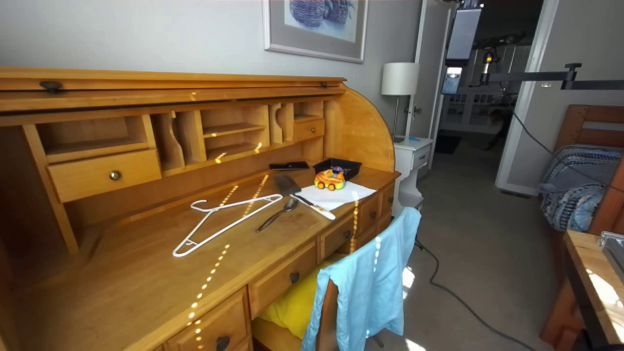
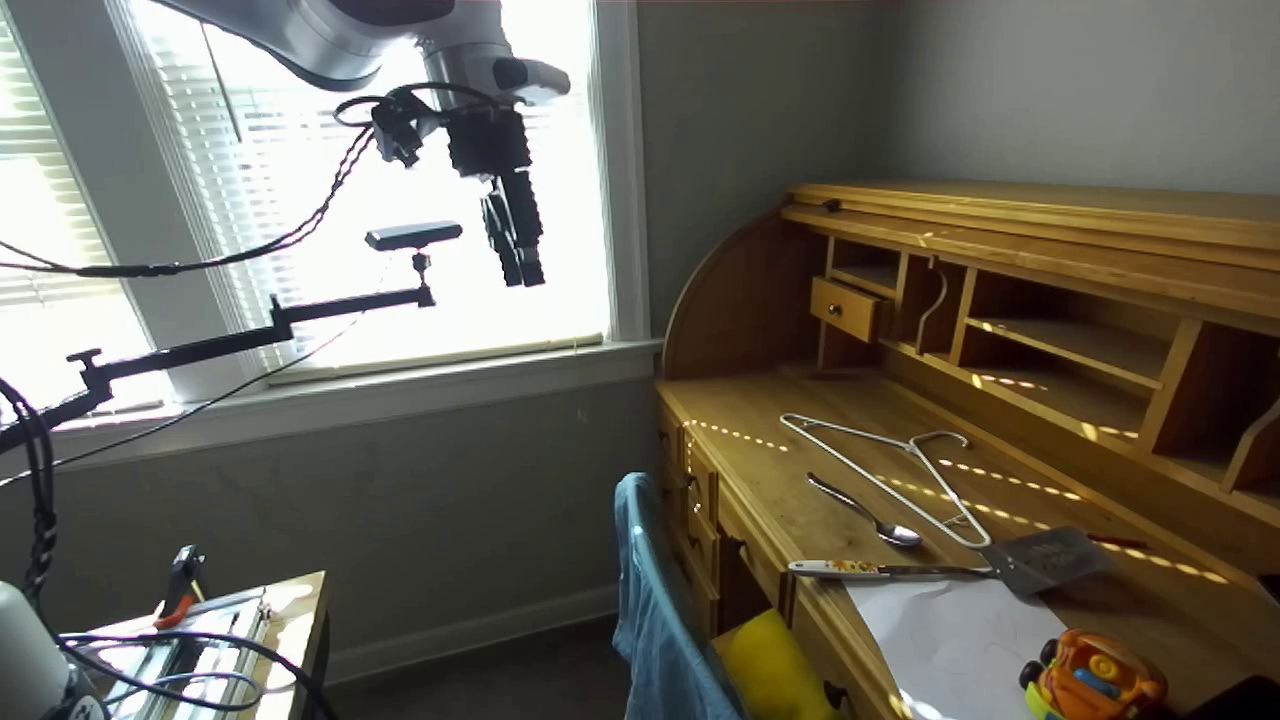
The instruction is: Put the towel on the table
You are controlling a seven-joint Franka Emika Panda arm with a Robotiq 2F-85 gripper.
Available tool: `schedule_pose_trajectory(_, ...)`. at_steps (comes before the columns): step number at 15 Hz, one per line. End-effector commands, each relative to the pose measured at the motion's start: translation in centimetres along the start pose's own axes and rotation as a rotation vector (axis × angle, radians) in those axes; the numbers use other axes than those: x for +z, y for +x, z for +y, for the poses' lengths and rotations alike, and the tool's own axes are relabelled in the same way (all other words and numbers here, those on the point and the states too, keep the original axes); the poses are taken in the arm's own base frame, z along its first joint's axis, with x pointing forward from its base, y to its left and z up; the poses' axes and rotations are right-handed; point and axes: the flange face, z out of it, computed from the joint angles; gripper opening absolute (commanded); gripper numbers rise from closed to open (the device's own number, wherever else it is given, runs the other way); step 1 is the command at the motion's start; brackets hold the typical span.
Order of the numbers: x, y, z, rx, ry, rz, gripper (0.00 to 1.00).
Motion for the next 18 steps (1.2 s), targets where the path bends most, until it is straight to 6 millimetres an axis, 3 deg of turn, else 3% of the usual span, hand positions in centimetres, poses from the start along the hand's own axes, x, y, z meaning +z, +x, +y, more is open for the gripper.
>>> schedule_pose_trajectory(1,0.8,2.2,3.0,-0.127,-0.063,0.0,1.0)
schedule_pose_trajectory(4,3.1,4.0,7.3,-0.239,-0.112,-0.046,1.0)
schedule_pose_trajectory(7,6.2,5.2,10.0,-0.39,-0.144,-0.121,1.0)
schedule_pose_trajectory(12,10.6,6.3,10.3,-0.614,-0.19,-0.209,1.0)
schedule_pose_trajectory(13,9.8,5.3,10.6,-0.536,-0.165,-0.193,1.0)
schedule_pose_trajectory(15,10.9,5.5,10.2,-0.574,-0.167,-0.215,1.0)
schedule_pose_trajectory(18,10.9,5.8,10.1,-0.586,-0.167,-0.215,1.0)
